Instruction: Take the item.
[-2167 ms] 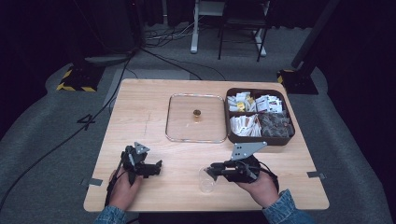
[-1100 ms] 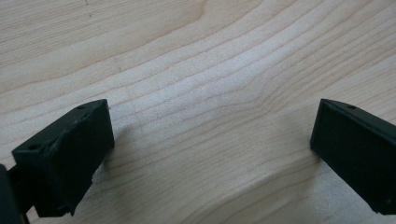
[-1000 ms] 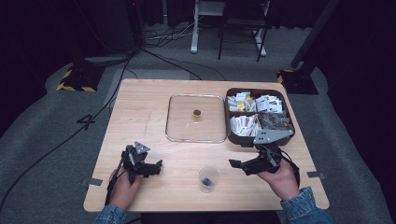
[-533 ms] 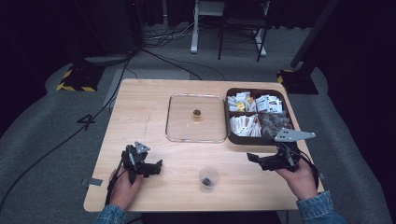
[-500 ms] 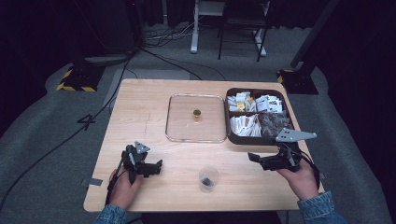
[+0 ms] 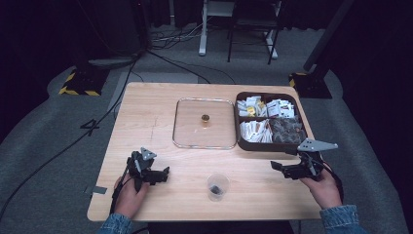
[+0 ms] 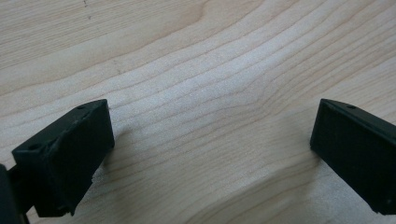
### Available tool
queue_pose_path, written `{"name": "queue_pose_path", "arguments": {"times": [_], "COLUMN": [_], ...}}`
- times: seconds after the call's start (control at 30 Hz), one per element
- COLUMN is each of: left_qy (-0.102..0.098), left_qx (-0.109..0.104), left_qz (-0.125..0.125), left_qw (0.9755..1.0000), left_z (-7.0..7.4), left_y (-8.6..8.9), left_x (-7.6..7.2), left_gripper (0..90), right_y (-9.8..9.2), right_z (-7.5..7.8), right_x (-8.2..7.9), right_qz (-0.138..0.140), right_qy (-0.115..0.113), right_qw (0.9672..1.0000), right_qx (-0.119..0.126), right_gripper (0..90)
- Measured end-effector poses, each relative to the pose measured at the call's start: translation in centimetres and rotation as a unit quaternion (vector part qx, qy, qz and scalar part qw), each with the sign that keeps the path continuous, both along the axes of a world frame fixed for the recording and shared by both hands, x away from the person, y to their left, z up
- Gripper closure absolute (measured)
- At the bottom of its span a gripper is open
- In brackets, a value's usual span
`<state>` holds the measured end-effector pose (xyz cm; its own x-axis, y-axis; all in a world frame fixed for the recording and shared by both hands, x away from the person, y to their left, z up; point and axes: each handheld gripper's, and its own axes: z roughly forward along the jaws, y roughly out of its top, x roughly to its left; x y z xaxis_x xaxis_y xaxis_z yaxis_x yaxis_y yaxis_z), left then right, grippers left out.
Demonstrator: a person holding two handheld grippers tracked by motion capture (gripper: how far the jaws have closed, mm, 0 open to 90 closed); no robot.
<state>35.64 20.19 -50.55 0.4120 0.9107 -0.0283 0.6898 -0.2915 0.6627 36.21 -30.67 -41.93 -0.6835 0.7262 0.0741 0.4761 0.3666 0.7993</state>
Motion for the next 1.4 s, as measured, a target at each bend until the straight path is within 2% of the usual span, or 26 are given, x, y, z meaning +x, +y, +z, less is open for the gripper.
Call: {"name": "queue_pose_path", "arguments": {"times": [0.23,0.4,0.7,0.8,0.87,0.9,0.93,0.97,1.0,1.33,1.4], "left_qy": [0.000,0.000,0.000,0.000,0.000,0.000,0.000,0.000,0.000,0.000,0.000], "left_qx": [0.000,0.000,0.000,0.000,0.000,0.000,0.000,0.000,0.000,0.000,0.000], "left_qz": [0.000,0.000,0.000,0.000,0.000,0.000,0.000,0.000,0.000,0.000,0.000], "left_qw": [1.0000,1.0000,1.0000,1.0000,1.0000,1.0000,1.0000,1.0000,1.0000,1.0000,1.0000], "left_z": [0.0,0.0,0.0,0.0,0.0,0.0,0.0,0.0,0.0,0.0,0.0], "left_y": [0.0,0.0,0.0,0.0,0.0,0.0,0.0,0.0,0.0,0.0,0.0], "left_x": [0.0,0.0,0.0,0.0,0.0,0.0,0.0,0.0,0.0,0.0,0.0], "left_gripper": [0.0,0.0,0.0,0.0,0.0,0.0,0.0,0.0,0.0,0.0,0.0], "right_y": [-0.9,-1.6,-1.9,-1.7,-1.7,-1.6,-1.4,-1.4,-1.2,-1.2,-1.1], "right_z": [-1.6,-3.6,-6.0,-7.2,-7.5,-7.8,-8.3,-8.3,-8.6,-8.6,-8.6], "right_x": [0.5,0.8,0.9,0.8,0.8,0.8,0.7,0.7,0.7,0.7,0.6], "right_qz": [-0.012,-0.026,-0.035,-0.037,-0.036,-0.035,-0.030,-0.030,-0.024,-0.023,-0.033], "right_qy": [0.007,0.018,0.028,0.032,0.035,0.042,0.030,0.030,0.023,0.022,0.024], "right_qw": [0.9999,0.9992,0.9981,0.9971,0.9967,0.9964,0.9967,0.9967,0.9969,0.9968,0.9964], "right_qx": [-0.004,-0.026,-0.040,-0.058,-0.064,-0.065,-0.069,-0.069,-0.072,-0.073,-0.075], "right_gripper": [14.8,14.7,14.6,14.2,14.3,14.0,7.6,7.6,3.6,3.2,2.8]}}
